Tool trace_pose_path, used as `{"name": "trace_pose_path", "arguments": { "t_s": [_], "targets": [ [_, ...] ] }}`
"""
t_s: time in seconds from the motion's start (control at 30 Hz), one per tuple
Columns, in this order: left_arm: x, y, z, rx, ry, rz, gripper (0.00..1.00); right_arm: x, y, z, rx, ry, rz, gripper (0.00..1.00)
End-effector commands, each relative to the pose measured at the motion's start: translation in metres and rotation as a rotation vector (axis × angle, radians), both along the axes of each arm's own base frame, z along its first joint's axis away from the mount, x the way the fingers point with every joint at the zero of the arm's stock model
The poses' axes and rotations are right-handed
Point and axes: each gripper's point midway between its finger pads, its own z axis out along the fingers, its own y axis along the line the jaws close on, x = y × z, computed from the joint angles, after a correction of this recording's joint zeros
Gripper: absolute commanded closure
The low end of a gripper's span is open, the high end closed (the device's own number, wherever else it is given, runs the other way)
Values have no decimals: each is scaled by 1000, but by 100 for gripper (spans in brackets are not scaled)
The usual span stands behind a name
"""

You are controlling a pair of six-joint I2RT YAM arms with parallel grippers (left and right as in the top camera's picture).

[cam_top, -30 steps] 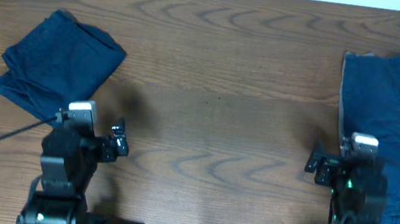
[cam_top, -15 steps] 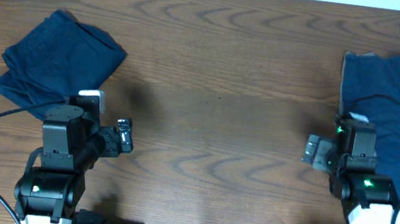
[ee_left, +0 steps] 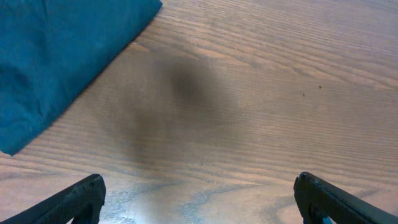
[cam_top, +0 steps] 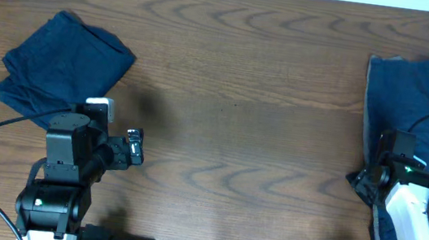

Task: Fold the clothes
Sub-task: 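Reach the right gripper into the clothes pile and grasp the navy shorts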

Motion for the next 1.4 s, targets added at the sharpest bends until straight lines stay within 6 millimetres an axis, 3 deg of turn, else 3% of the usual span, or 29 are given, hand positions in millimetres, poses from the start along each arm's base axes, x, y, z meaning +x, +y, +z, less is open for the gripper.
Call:
{"name": "trace_pose_path", "arguments": {
  "t_s": [0.0, 0.13, 0.7, 0.9, 1.03, 1.2, 1.23, 1.27, 1.37],
  "targets": [
    [3, -1, 10, -13, -24, 0, 2, -2, -7, -1, -26, 14, -36, 24],
    [2, -1, 10, -13, -23, 0, 2, -5, -10, -2, -46, 31, -40, 36],
    [2, -1, 10, -11, -23, 2, 2, -10, -11, -7, -54, 42, -41, 37],
    [2, -1, 10, -11, -23, 2, 2, -9, -11, -9, -56, 31, -41, 44],
    [2, -1, 10, -11, -23, 2, 2, -8, -11, -10, -56, 21, -52, 57],
    [2, -1, 10, -11, -23, 2, 2, -3, -12, -10, -57, -2, -52, 82],
    [2, -1, 10, -11, -23, 2, 2, -2, -12, -9, -57, -5, -52, 94],
    [2, -1, 10, -11, -23, 2, 2, -2, -12, -9, -57, -7, -52, 99],
    [3, -1, 10, -11, -24, 2, 2, 2, -11, -10, -47, -24, -50, 99]
  ]
}}
